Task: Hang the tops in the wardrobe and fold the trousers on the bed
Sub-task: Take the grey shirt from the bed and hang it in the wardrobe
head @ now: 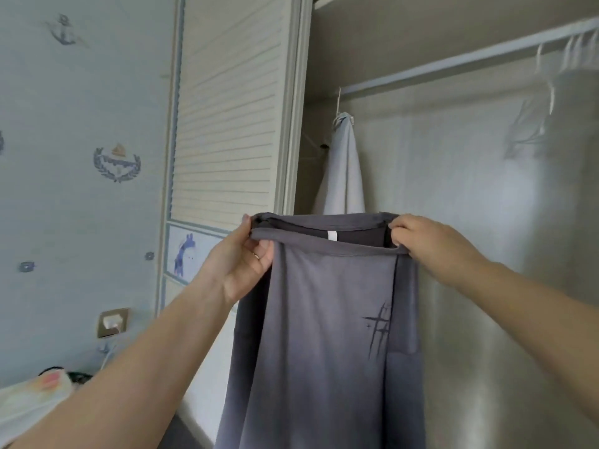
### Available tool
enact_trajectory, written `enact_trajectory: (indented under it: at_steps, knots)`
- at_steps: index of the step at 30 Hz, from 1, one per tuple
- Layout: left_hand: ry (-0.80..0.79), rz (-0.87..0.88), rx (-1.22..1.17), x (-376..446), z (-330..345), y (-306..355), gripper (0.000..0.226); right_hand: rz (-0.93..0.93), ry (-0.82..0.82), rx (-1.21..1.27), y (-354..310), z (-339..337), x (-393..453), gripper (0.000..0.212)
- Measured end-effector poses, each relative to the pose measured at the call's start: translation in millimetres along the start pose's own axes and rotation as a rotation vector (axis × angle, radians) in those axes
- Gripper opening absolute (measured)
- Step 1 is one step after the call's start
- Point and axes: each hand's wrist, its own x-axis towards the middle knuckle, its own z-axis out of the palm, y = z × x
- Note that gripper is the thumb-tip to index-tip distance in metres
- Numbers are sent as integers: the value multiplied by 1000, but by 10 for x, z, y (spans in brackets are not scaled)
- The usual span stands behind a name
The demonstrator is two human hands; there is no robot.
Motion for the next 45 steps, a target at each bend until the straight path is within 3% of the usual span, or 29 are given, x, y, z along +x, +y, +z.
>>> enact_trajectory:
  at_steps: [5, 7, 9, 11, 17, 21, 24, 29, 33, 37, 40, 45]
  knots:
    - [-111, -7, -57, 815, 222, -164, 17, 34, -33, -215, 254, 30, 179, 38]
    - [-138, -8, -70, 1081, 309, -251, 17, 94, -52, -246, 371, 41, 220, 35]
    - [-175, -29, -79, 1345, 396, -354, 17, 67, -88, -436, 537, 114, 247, 24]
    - [-202, -40, -65, 1561, 477, -445, 19, 34, -146, -549, 751, 211, 262, 33]
    - [-268, -58, -62, 2059, 837, -794, 20, 58, -174, -705, 1265, 341, 437, 41]
    - [-283, -70, 2, 2401, 1119, -1065, 20, 132, -200, -734, 1624, 332, 653, 30]
    - [-267, -37, 9, 2686, 1352, -1247, 20, 69, -100, -750, 1898, 278, 798, 35]
    - [-322, 7, 21, 3154, 1665, -1529, 25, 221, -220, -765, 2165, 152, 935, 33]
    - [-399, 16, 61, 3438, 1896, -1750, 25, 251, -109, -878, 2447, -91, 1181, 46]
    - [-464, 3, 89, 3649, 2096, -1937, 21, 207, 72, -1128, 2731, -477, 1463, 28]
    - [-503, -12, 89, 3787, 2229, -2026, 17, 348, 153, -1242, 2719, -791, 1569, 21]
    - [-563, -3, 98, 3895, 2356, -2112, 18, 740, 118, -1149, 2792, -1091, 1651, 37]
